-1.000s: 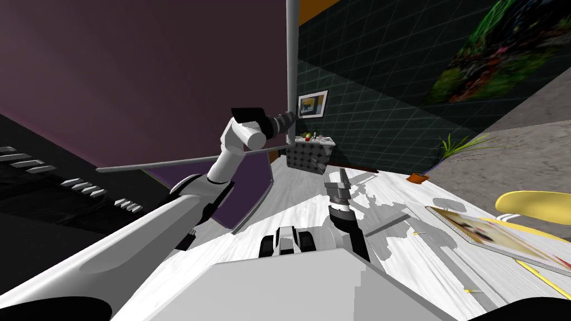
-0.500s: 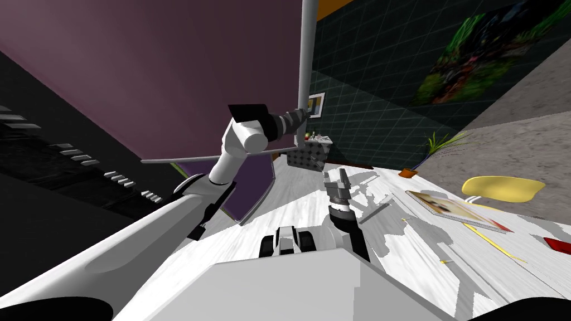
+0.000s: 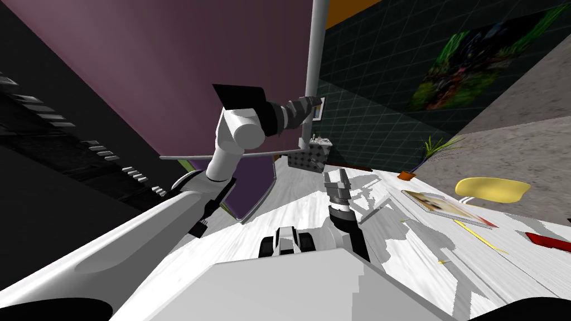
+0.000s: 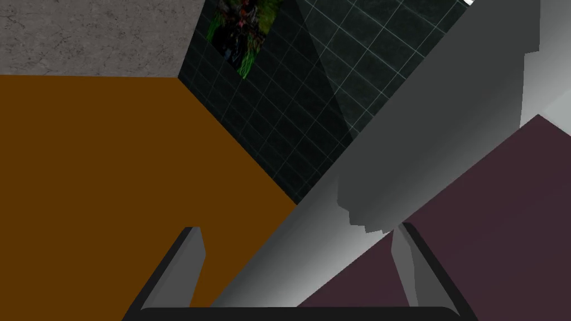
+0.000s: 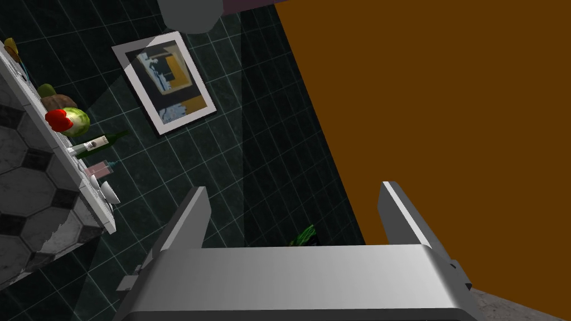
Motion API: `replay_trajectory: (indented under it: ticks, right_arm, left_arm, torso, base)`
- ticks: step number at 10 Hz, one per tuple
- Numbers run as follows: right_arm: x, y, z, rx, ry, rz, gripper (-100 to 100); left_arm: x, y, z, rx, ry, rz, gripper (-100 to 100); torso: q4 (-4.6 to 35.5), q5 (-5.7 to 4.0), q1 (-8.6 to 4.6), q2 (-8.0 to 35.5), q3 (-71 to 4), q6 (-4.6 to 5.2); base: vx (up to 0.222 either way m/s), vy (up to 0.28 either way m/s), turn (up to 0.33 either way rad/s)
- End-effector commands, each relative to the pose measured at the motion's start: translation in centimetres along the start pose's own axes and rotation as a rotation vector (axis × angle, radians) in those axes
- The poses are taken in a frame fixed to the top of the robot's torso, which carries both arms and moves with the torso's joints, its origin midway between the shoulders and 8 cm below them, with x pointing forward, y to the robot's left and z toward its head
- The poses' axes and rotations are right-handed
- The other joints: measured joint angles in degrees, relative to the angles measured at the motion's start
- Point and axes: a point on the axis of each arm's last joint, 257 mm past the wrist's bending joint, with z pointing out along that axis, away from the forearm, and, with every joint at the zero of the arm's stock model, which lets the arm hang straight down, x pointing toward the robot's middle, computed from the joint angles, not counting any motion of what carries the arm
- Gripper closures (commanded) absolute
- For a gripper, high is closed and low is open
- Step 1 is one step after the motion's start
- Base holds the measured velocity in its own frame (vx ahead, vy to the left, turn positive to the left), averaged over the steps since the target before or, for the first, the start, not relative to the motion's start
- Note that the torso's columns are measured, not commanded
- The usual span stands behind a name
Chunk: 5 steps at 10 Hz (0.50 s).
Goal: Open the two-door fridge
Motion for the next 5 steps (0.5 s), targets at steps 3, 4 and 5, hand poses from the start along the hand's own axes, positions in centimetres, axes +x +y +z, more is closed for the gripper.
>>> replay_trajectory:
  ticks: [3,4,5]
  right_arm:
    - [0.0,0.0,0.0,0.0,0.0,0.0,0]
    - [0.0,0.0,0.0,0.0,0.0,0.0,0]
    - [0.0,0.0,0.0,0.0,0.0,0.0,0]
  left_arm:
    - [-1.4,-1.75,-0.51,0.001,0.006,0.0,-100]
    - [-1.42,-1.81,-0.53,0.0,0.007,-0.001,0]
    - [-1.41,-1.8,-0.53,0.0,0.007,0.0,0]
  torso:
    - [0.2,0.14,0.41,0.58,0.37,-0.02]
    - [0.19,0.13,0.41,0.61,0.39,-0.01]
    - [0.18,0.13,0.38,0.56,0.36,-0.01]
  base:
    - [0.04,-0.029,0.008]
    - [0.0,0.0,0.0]
    - [0.0,0.0,0.0]
